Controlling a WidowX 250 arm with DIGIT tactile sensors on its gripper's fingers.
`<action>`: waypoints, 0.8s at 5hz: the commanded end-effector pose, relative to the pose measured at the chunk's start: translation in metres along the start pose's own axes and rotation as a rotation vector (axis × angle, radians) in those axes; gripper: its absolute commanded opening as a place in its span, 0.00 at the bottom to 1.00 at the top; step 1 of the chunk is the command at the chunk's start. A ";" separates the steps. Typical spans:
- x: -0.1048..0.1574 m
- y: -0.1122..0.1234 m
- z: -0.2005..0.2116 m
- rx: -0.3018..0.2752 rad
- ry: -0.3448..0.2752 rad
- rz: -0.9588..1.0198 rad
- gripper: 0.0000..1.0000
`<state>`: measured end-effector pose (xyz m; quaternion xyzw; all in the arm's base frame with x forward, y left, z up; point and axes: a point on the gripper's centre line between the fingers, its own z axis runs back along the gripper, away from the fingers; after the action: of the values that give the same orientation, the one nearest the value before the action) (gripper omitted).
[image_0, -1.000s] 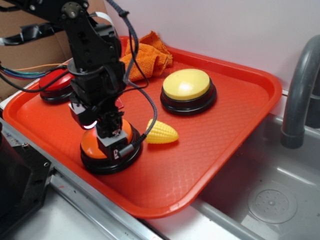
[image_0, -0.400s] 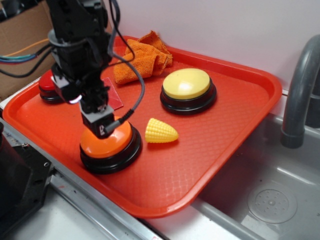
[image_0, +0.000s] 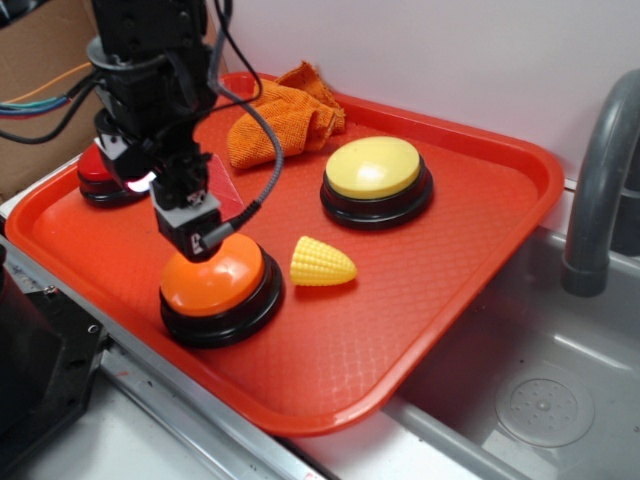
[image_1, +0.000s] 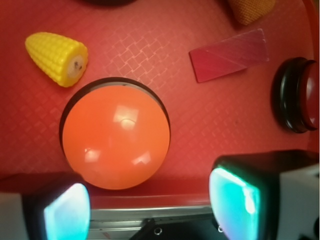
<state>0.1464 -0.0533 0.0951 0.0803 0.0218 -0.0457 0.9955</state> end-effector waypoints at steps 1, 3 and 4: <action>0.002 0.001 0.016 -0.050 -0.079 0.013 1.00; -0.003 0.007 0.023 -0.098 -0.085 0.038 1.00; -0.007 0.008 0.035 -0.115 -0.025 0.053 1.00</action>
<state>0.1349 -0.0473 0.1219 0.0290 0.0243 -0.0232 0.9990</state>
